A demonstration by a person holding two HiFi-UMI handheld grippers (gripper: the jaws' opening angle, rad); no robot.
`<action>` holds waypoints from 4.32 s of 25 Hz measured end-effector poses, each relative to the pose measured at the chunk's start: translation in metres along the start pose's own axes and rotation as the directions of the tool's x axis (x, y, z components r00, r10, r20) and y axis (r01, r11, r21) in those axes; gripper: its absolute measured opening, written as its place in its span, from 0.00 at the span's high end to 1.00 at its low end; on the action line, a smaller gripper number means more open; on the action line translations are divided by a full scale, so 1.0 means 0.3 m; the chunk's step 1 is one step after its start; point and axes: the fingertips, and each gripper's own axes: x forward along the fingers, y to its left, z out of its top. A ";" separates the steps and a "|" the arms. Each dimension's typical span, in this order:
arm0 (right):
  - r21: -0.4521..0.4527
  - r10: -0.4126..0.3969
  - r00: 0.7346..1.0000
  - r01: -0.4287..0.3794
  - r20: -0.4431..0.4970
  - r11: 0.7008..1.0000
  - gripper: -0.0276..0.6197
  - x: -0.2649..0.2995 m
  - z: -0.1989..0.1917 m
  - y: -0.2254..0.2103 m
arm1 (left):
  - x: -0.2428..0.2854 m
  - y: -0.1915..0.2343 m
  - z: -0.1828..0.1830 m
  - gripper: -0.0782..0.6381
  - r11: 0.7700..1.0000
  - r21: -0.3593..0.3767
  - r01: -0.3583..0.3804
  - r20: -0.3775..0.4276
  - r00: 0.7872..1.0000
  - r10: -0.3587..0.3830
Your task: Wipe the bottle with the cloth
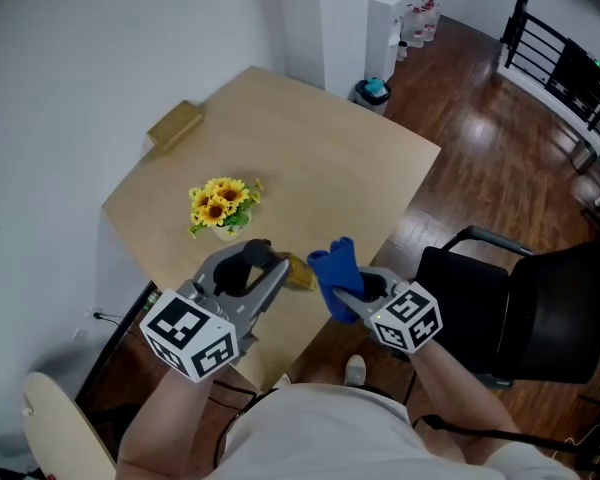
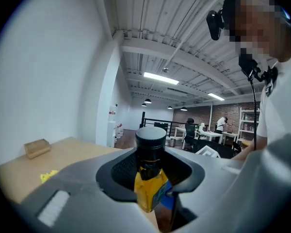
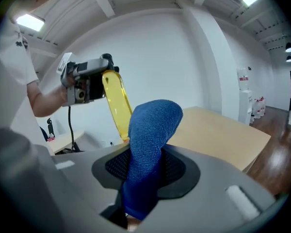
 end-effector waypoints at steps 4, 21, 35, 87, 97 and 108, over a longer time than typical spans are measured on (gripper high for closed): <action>-0.075 -0.005 0.999 0.007 0.038 0.997 0.74 -0.080 0.048 0.058 | 0.011 -0.003 -0.010 0.68 1.000 -0.002 -0.027 -0.009 1.000 0.027; -0.138 0.050 0.997 -0.059 -0.063 0.989 0.74 -0.051 -0.099 0.195 | -0.032 -0.038 0.011 0.68 0.997 -0.067 -0.046 0.030 0.998 0.048; -0.289 0.038 0.988 0.007 0.150 0.957 0.74 -0.192 0.357 0.202 | -0.107 -0.106 -0.041 0.68 1.000 0.000 0.024 -0.027 0.999 -0.024; 0.411 0.169 0.985 -0.138 -0.039 0.901 0.74 0.129 -0.120 0.353 | -0.130 -0.109 0.007 0.68 0.991 0.045 0.128 0.000 0.992 -0.128; 0.392 0.043 0.998 -0.018 -0.056 0.920 0.74 -0.040 -0.179 0.233 | -0.091 -0.058 -0.074 0.68 0.997 0.025 0.078 -0.034 0.996 -0.078; 0.338 -0.075 0.997 0.068 0.010 0.939 0.74 -0.314 -0.158 0.123 | 0.129 0.132 -0.362 0.68 0.991 0.024 -0.135 -0.113 0.984 0.137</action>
